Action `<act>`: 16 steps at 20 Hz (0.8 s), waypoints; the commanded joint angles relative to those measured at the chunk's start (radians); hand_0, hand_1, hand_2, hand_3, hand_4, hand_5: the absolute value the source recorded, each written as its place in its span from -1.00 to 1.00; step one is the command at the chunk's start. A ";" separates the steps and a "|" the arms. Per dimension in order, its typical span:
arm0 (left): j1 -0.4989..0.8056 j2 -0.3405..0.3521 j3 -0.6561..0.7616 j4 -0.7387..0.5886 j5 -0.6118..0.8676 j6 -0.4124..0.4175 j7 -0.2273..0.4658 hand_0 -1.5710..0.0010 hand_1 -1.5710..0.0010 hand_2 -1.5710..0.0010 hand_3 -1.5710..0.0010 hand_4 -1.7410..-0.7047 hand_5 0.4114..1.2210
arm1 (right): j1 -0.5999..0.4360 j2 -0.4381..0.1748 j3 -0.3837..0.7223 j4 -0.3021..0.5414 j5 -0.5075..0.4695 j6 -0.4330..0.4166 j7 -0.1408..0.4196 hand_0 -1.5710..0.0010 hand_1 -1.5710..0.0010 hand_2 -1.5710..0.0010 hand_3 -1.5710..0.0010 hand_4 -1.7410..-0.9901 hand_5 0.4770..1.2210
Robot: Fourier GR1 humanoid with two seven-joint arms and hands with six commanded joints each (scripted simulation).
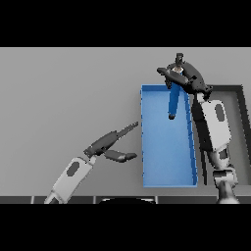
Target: Pick up the blue pipe and place it into the blue bin.
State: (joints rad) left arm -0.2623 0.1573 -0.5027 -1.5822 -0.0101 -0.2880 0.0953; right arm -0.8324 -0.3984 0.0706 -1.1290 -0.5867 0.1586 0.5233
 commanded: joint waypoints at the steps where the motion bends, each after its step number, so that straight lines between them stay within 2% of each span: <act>1: 0.005 0.000 0.000 -0.006 0.005 -0.001 -0.002 1.00 1.00 1.00 1.00 0.67 -0.83 | 0.021 -0.003 0.005 0.001 0.010 -0.029 0.024 -1.00 -1.00 -1.00 -1.00 -0.36 1.00; 2: 0.014 0.008 -0.001 -0.012 0.001 -0.001 -0.012 1.00 1.00 1.00 1.00 0.67 -0.83 | 0.049 -0.006 0.022 -0.015 0.019 -0.044 0.055 -1.00 -1.00 -1.00 -1.00 -0.36 1.00; 3: 0.018 0.010 0.000 -0.013 0.003 -0.002 -0.012 1.00 1.00 1.00 1.00 0.66 -0.84 | 0.067 -0.017 0.034 -0.014 0.026 -0.058 0.086 -1.00 -1.00 -1.00 -0.63 -0.48 1.00; 4: 0.008 0.003 -0.002 -0.014 -0.002 0.004 0.000 1.00 1.00 1.00 1.00 0.66 -0.84 | 0.085 -0.025 0.056 -0.012 0.029 -0.078 0.086 -1.00 -1.00 -1.00 -0.31 -0.59 1.00; 5: 0.002 0.001 0.000 -0.010 -0.001 0.005 0.010 1.00 1.00 1.00 1.00 0.66 -0.84 | 0.091 -0.048 0.102 0.012 0.003 -0.087 0.086 -1.00 -1.00 -1.00 -0.04 -0.67 1.00; 6: 0.001 0.005 0.006 -0.016 0.009 0.002 0.006 1.00 1.00 1.00 1.00 0.65 -0.83 | 0.115 -0.075 0.132 0.009 -0.011 -0.090 0.086 -1.00 -1.00 -1.00 0.13 -0.74 1.00; 7: 0.001 0.004 0.007 -0.007 0.011 -0.001 0.002 1.00 1.00 1.00 1.00 0.65 -0.83 | 0.133 -0.094 0.173 0.021 -0.022 -0.095 0.086 -1.00 -1.00 -1.00 0.21 -0.79 1.00; 8: 0.003 0.000 0.002 0.002 0.004 0.001 0.006 1.00 1.00 1.00 1.00 0.65 -0.82 | 0.131 -0.120 0.231 0.039 -0.064 -0.125 0.086 -1.00 -1.00 -1.00 -0.03 -0.67 0.94; 9: -0.002 -0.001 0.003 0.003 0.002 0.001 0.005 1.00 1.00 1.00 1.00 0.65 -0.82 | 0.116 -0.150 0.295 0.082 -0.114 -0.162 0.086 -1.00 -0.93 -0.85 -0.22 -0.55 0.91; 10: -0.013 -0.001 0.005 0.005 0.000 0.000 0.010 1.00 1.00 1.00 1.00 0.66 -0.81 | 0.094 -0.164 0.361 0.121 -0.172 -0.183 0.086 -0.60 -0.54 -0.48 0.02 -0.40 0.88; 12: -0.003 0.007 0.007 0.004 0.001 -0.001 -0.002 1.00 1.00 1.00 1.00 0.66 -0.79 | 0.059 -0.203 0.500 0.172 -0.318 -0.212 0.086 -0.02 0.01 0.05 0.37 -0.05 0.71; 13: -0.004 0.003 0.006 -0.006 0.008 -0.004 -0.007 1.00 1.00 1.00 1.00 0.66 -0.79 | 0.044 -0.211 0.547 0.186 -0.361 -0.211 0.086 0.18 0.21 0.24 0.50 0.08 0.77; 14: -0.007 -0.002 0.004 0.000 0.007 -0.003 0.000 1.00 1.00 1.00 1.00 0.66 -0.79 | 0.025 -0.238 0.597 0.179 -0.398 -0.169 0.086 0.34 0.37 0.39 0.60 0.18 0.82; 15: 0.002 0.000 0.000 0.005 0.002 -0.004 -0.010 1.00 1.00 1.00 1.00 0.66 -0.79 | 0.005 -0.267 0.648 0.176 -0.428 -0.143 0.086 0.48 0.49 0.51 0.68 0.27 0.70; 16: 0.003 0.005 0.004 0.000 0.001 -0.001 -0.010 1.00 1.00 1.00 1.00 0.66 -0.79 | -0.014 -0.272 0.680 0.169 -0.412 -0.129 0.086 0.58 0.60 0.61 0.74 0.36 0.56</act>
State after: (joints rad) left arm -0.2598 0.1630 -0.4982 -1.5825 -0.0094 -0.2884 0.0845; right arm -0.8470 -0.6707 0.7504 -0.9601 -0.9981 0.0319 0.6095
